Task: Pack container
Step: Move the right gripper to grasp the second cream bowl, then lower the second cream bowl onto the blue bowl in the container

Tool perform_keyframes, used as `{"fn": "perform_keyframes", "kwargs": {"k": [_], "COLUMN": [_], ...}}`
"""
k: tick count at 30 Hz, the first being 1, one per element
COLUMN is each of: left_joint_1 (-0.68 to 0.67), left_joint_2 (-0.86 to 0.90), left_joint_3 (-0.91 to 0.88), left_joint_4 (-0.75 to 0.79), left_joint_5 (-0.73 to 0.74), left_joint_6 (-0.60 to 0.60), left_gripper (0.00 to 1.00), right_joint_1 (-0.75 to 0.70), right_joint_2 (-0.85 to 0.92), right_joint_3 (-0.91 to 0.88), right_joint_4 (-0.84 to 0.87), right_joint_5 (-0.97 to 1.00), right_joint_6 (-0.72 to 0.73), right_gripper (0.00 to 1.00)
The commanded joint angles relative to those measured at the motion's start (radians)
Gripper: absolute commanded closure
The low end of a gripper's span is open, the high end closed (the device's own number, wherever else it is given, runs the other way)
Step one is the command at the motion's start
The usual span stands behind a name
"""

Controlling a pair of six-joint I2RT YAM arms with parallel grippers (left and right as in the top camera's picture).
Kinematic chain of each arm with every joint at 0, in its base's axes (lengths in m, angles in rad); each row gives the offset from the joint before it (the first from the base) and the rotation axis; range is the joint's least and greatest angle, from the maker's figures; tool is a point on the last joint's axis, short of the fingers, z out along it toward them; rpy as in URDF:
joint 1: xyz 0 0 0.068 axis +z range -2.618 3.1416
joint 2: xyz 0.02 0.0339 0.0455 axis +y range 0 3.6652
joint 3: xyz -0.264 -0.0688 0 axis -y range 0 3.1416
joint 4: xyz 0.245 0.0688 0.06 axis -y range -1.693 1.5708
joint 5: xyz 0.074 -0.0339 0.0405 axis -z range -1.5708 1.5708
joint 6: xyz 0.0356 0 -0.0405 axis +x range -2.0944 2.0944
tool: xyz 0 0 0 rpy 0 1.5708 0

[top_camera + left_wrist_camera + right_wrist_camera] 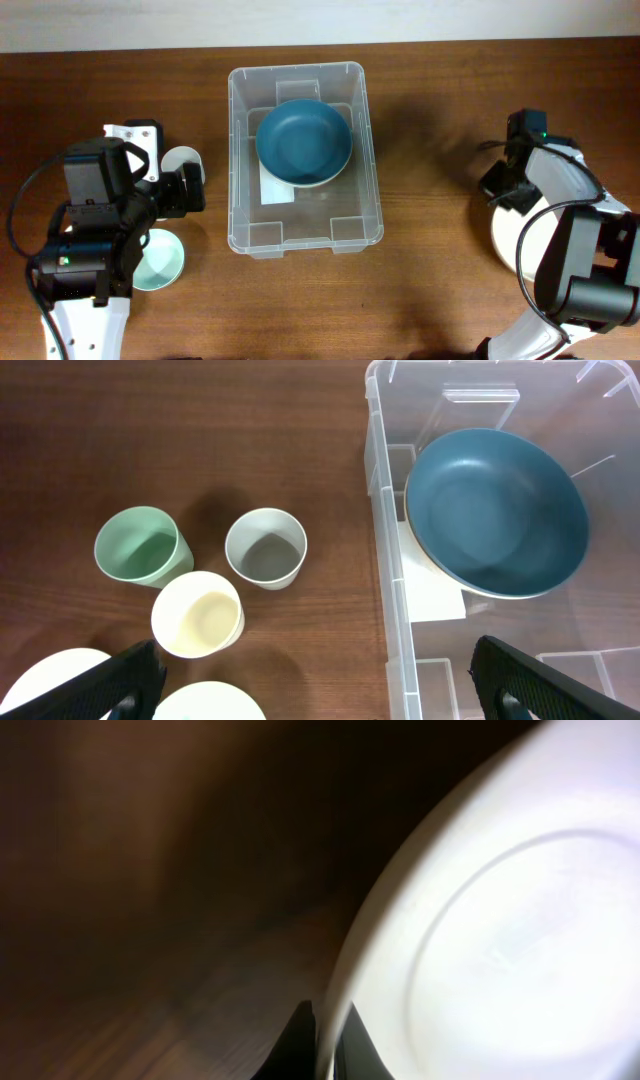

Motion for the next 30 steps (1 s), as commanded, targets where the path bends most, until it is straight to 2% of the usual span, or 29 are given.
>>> {"fn": "perform_keyframes", "kwargs": {"k": [1,6,13,23,27,30], "left_joint_1": [0.001,0.001,0.001,0.001,0.001,0.001], "left_joint_2": [0.003,0.003,0.003,0.003,0.003,0.003], "left_joint_3": [0.013,0.013,0.013,0.013,0.013,0.013], "left_joint_4": [0.001,0.001,0.001,0.001,0.001,0.001], "left_joint_5": [-0.027,-0.027,-0.026,-0.034,-0.045,-0.045], "left_joint_6": [-0.003,-0.003,-0.003,-0.003,-0.003,-0.003], "left_gripper": [0.0,0.0,0.0,0.0,0.0,0.0], "right_joint_1": [0.026,0.105,0.327,0.711,0.803,0.826], "right_joint_2": [-0.065,-0.103,-0.103,-0.083,-0.048,-0.014], "right_joint_3": [0.165,0.396,0.659,0.687,0.687,0.687], "right_joint_4": [-0.035,-0.119,-0.218,-0.171,-0.14,-0.122], "right_joint_5": [-0.026,-0.123,-0.178,-0.198,-0.198,-0.198], "right_joint_6": [-0.153,-0.402,-0.708,-1.111,-1.24,-1.263], "right_gripper": [0.96,0.96,0.96,0.96,0.96,0.96]}}
